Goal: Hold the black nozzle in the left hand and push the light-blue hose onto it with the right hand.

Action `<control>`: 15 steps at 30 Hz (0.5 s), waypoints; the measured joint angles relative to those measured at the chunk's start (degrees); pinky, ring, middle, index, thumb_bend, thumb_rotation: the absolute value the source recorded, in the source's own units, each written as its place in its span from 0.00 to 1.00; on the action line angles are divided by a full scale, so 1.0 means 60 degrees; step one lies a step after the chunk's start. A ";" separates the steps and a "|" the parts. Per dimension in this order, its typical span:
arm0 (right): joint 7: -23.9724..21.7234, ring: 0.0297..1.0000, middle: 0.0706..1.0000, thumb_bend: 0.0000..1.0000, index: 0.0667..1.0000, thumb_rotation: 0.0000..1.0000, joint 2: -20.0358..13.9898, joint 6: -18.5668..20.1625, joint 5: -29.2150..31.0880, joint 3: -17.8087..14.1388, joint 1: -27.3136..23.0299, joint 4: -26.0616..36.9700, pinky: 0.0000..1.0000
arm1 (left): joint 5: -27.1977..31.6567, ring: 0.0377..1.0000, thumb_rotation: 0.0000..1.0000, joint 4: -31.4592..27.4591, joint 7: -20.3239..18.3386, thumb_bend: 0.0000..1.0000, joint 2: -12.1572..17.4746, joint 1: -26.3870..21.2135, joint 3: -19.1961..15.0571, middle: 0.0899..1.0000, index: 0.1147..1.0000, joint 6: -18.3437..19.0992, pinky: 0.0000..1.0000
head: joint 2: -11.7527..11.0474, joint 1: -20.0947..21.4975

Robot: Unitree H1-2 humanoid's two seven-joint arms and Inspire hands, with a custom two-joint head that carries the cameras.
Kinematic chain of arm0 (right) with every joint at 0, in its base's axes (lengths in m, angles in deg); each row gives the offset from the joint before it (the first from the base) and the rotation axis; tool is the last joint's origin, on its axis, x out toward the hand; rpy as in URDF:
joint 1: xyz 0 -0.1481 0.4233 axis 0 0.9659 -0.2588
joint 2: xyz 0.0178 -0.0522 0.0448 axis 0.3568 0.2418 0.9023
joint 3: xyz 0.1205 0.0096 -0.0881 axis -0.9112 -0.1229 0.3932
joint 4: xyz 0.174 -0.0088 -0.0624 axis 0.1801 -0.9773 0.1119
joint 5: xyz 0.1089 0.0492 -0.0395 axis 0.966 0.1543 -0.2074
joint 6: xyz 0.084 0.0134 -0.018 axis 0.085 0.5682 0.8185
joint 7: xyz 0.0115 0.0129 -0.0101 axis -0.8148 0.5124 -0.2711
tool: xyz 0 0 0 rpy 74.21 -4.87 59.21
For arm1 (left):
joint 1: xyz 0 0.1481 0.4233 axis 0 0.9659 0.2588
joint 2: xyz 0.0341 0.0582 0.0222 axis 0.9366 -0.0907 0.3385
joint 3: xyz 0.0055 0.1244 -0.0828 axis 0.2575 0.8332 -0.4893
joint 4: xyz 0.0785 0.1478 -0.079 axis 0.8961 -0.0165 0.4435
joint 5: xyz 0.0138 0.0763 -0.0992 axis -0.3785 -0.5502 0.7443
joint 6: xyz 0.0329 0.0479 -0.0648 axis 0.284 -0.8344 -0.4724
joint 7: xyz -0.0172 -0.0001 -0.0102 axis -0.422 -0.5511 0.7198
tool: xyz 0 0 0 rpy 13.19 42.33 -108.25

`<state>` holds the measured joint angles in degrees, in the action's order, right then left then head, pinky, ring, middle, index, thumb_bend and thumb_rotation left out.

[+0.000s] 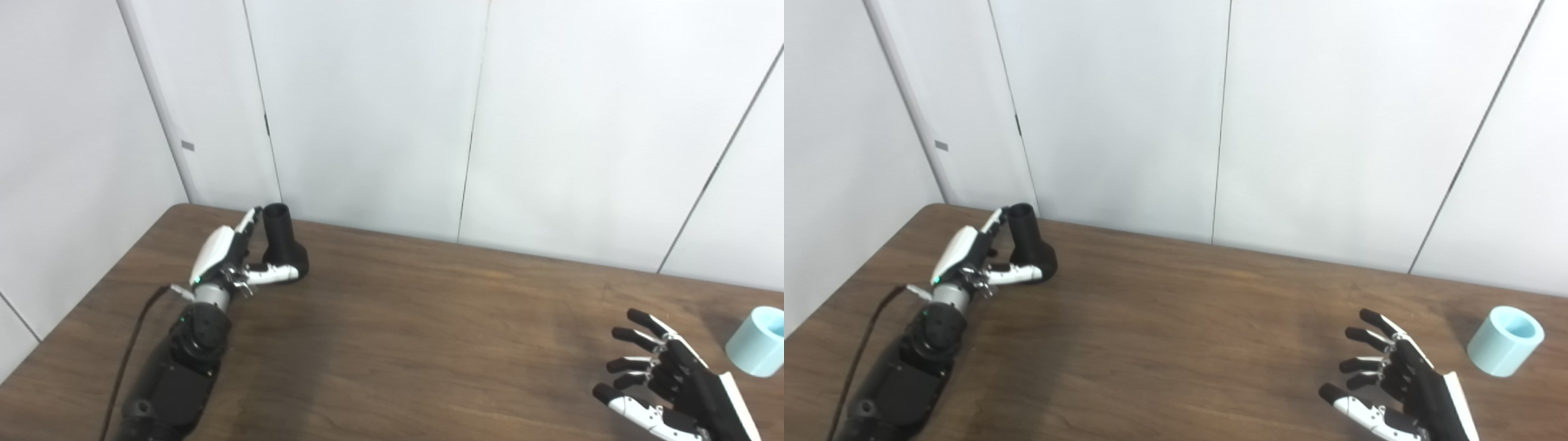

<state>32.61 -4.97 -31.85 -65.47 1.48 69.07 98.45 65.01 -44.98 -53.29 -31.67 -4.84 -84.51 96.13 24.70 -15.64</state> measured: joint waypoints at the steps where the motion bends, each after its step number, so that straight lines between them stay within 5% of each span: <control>1: -0.0001 0.54 0.72 0.54 0.80 0.00 0.0000 0.0000 -0.0005 0.0003 0.0002 -0.0001 0.44 | 0.0039 0.94 0.37 0.0052 0.0014 0.97 -0.0038 -0.0045 -0.0005 0.95 1.00 -0.0018 0.82 | 0.0000 0.0000; 7: -0.0004 0.53 0.72 0.52 0.80 0.00 0.0002 0.0009 -0.0013 0.0021 0.0004 0.0001 0.44 | 0.1588 0.79 0.34 0.0155 -0.0459 0.98 -0.0397 -0.0527 -0.0800 0.81 0.85 0.0332 0.72 | 0.0029 0.0102; 15: -0.0001 0.54 0.72 0.54 0.80 0.00 0.0002 0.0094 -0.0089 0.0038 0.0017 0.0039 0.46 | 0.2004 0.80 0.31 0.0951 -0.0635 0.99 -0.0547 -0.0961 -0.0603 0.82 0.85 0.0267 0.72 | 0.0029 0.0205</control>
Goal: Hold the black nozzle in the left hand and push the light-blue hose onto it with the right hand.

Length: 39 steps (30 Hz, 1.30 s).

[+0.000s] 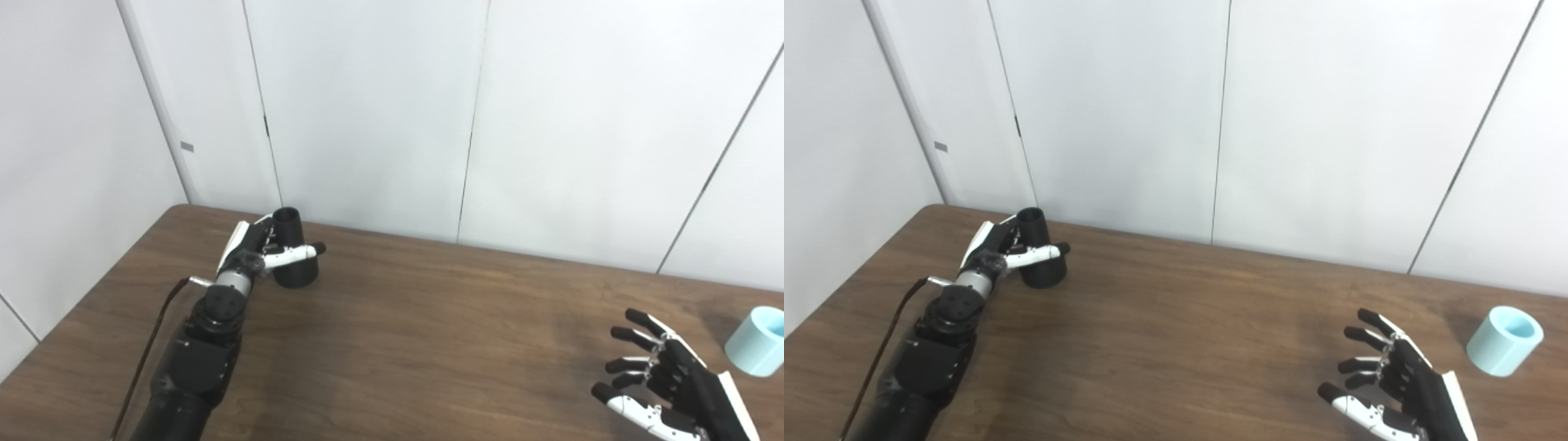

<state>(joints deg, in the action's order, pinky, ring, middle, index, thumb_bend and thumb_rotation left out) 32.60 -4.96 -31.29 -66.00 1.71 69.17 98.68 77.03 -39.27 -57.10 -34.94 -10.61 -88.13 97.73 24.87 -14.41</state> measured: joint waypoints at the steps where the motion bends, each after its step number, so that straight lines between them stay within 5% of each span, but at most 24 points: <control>1: 0.0000 0.54 0.72 0.54 0.80 0.00 0.0000 0.0000 -0.0009 -0.0002 0.0000 0.0004 0.46 | -0.0015 0.79 0.30 0.0021 0.0004 0.99 0.0006 -0.0018 0.0048 0.81 0.85 -0.0007 0.71 | 0.0015 0.0015; 7: -0.0002 0.54 0.72 0.53 0.80 0.00 0.0002 0.0002 0.0040 -0.0022 0.0005 0.0096 0.45 | -0.0366 0.74 0.32 0.0165 0.0202 0.98 0.0110 -0.0057 0.0483 0.80 0.85 -0.0179 0.64 | 0.0029 0.0029; 19: -0.0004 0.53 0.72 0.54 0.80 0.00 -0.0008 0.0105 0.0153 -0.0040 0.0058 0.0219 0.45 | -0.2152 0.85 0.29 0.0342 0.0473 0.96 0.0708 -0.0067 0.2078 0.86 0.86 -0.0452 0.74 | 0.0176 -0.0015; 29: -0.0010 0.53 0.73 0.53 0.81 0.00 -0.0016 0.0242 0.0156 -0.0044 0.0061 0.0270 0.46 | -0.2443 0.89 0.28 -0.0122 -0.0433 0.99 0.1199 -0.0004 0.2396 0.90 0.89 -0.0162 0.73 | 0.0264 -0.0102; 39: -0.0022 0.53 0.72 0.54 0.80 0.00 -0.0017 0.0264 0.0180 -0.0047 0.0060 0.0281 0.47 | -0.2527 0.87 0.27 -0.0285 -0.0572 0.96 0.1392 0.0125 0.2393 0.90 0.89 -0.0113 0.72 | 0.0308 -0.0132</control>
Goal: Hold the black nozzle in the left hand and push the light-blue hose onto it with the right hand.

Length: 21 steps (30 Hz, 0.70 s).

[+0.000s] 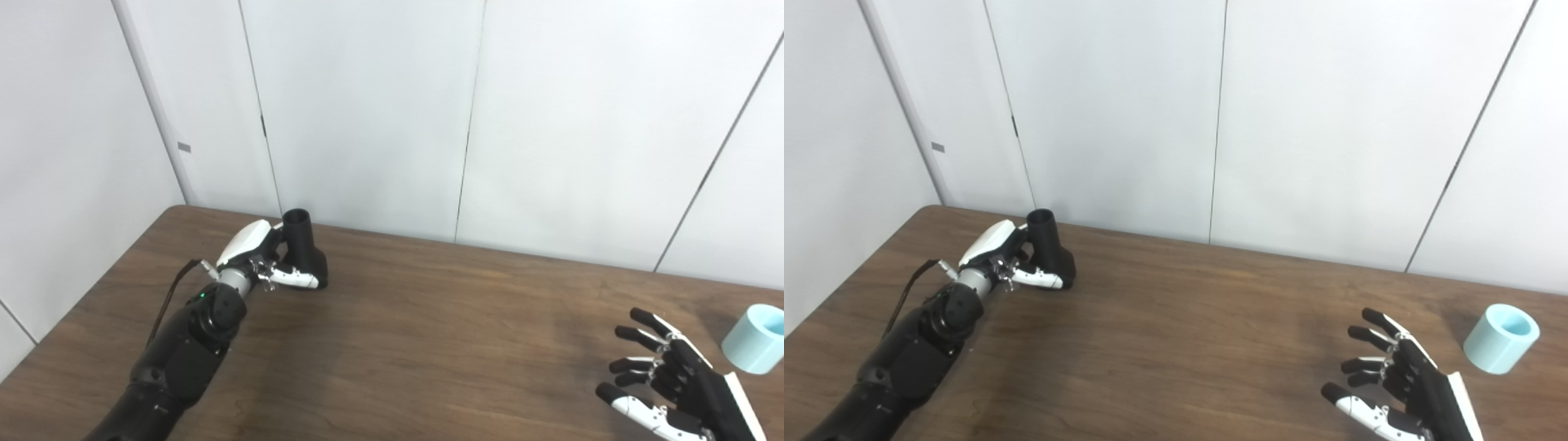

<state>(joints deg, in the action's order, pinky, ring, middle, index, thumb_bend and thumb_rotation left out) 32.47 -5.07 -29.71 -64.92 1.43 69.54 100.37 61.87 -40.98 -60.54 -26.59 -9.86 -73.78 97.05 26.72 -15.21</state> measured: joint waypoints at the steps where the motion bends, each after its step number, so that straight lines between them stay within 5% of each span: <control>1: -0.0001 0.53 0.72 0.53 0.80 0.00 0.0000 0.0000 0.0001 0.0000 0.0000 0.0000 0.47 | 0.0000 0.87 0.27 -0.0010 -0.0011 0.96 0.0011 0.0017 -0.0006 0.90 0.89 0.0000 0.72 | 0.0000 0.0000; 11: -0.0021 0.53 0.72 0.54 0.80 0.00 -0.0029 0.0018 0.0063 -0.0004 0.0000 -0.0003 0.50 | -0.0011 0.80 0.25 -0.0048 -0.0014 0.90 0.0094 0.0090 -0.0005 0.83 0.81 -0.0081 0.68 | 0.0102 -0.0029; 15: -0.0037 0.54 0.71 0.54 0.80 0.00 -0.0056 0.0017 0.0081 -0.0003 0.0001 -0.0008 0.50 | 0.0196 0.66 0.18 0.0010 0.0413 0.83 -0.0171 0.0204 -0.0413 0.70 0.71 -0.0262 0.57 | 0.0132 -0.0044; 21: -0.0041 0.53 0.70 0.54 0.79 0.00 -0.0141 0.0016 0.0060 0.0009 0.0000 -0.0022 0.49 | -0.0049 0.61 0.12 0.0267 0.1130 0.80 -0.0546 0.0227 -0.0317 0.63 0.63 -0.0625 0.55 | 0.0190 0.0000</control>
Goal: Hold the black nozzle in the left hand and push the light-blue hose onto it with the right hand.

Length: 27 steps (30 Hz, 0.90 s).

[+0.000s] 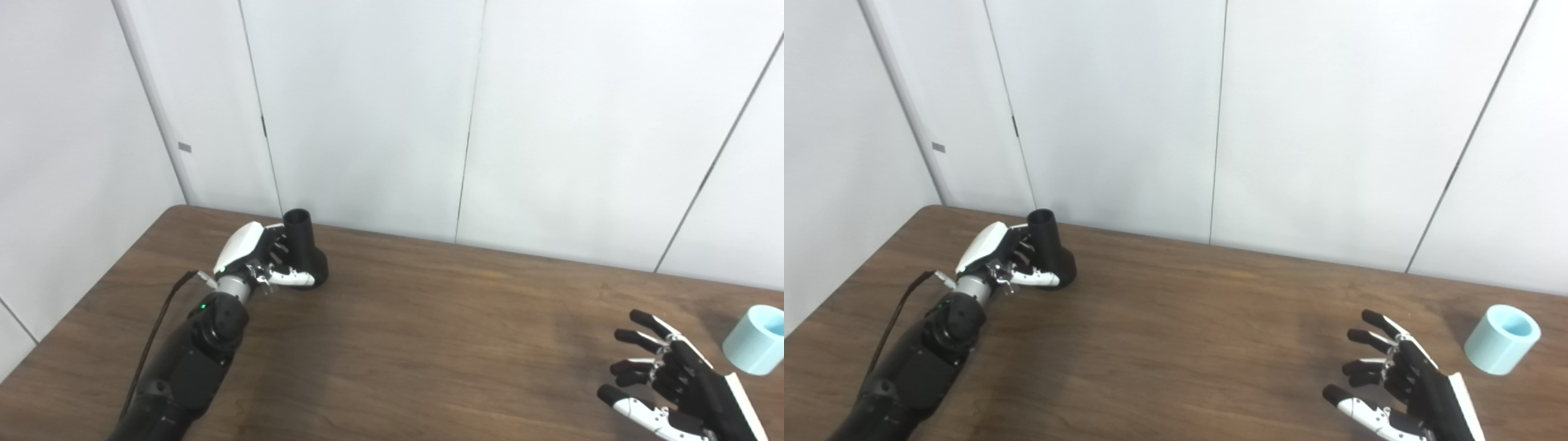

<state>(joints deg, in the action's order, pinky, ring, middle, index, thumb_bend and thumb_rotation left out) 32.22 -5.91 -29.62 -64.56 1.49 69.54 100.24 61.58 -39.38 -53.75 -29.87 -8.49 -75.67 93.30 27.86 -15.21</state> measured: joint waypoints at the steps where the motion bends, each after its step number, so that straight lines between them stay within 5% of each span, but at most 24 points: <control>1: 0.0004 0.54 0.70 0.54 0.78 0.00 0.0000 0.0000 -0.0014 0.0007 0.0001 0.0000 0.50 | -0.0088 0.61 0.10 0.0046 0.0096 0.80 -0.0006 0.0001 0.0082 0.63 0.63 -0.0081 0.56 | 0.0015 0.0015; 16: 0.0003 0.50 0.70 0.53 0.78 0.00 0.0000 0.0192 0.0017 0.0016 -0.0008 0.0030 0.43 | -0.1066 0.63 0.06 0.1043 0.1425 0.82 -0.0026 -0.0011 0.0875 0.64 0.63 -0.1163 0.56 | 0.0132 -0.0015; 19: 0.0003 0.49 0.70 0.53 0.78 0.00 -0.0001 0.0221 0.0016 0.0019 -0.0010 0.0030 0.42 | -0.1239 0.57 0.01 0.1226 0.1750 0.81 -0.0009 -0.0009 0.1037 0.59 0.58 -0.1339 0.50 | 0.0161 0.0000; 20: 0.0003 0.49 0.70 0.53 0.78 0.00 -0.0002 0.0225 0.0013 0.0019 -0.0011 0.0031 0.42 | -0.1269 0.53 0.03 0.1324 0.1874 0.64 -0.0012 -0.0014 0.1061 0.55 0.49 -0.1449 0.47 | 0.0161 0.0000; 21: 0.0003 0.50 0.70 0.54 0.78 0.00 -0.0001 0.0239 0.0001 0.0022 -0.0014 0.0036 0.43 | -0.1276 0.49 0.02 0.1413 0.2069 0.58 -0.0012 -0.0023 0.1107 0.49 0.46 -0.1567 0.43 | 0.0176 0.0000; 27: 0.0003 0.49 0.70 0.53 0.78 0.00 -0.0009 0.0279 -0.0036 0.0024 -0.0014 0.0047 0.41 | -0.1325 0.40 0.00 0.1643 0.2833 0.51 -0.0208 0.0061 0.1292 0.44 0.43 -0.2235 0.37 | 0.0205 0.0015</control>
<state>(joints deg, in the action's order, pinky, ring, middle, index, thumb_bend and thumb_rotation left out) 32.24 -5.96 -27.94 -64.78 1.63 69.45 100.52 53.63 -29.52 -36.76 -31.12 -8.12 -67.92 79.89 29.09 -15.12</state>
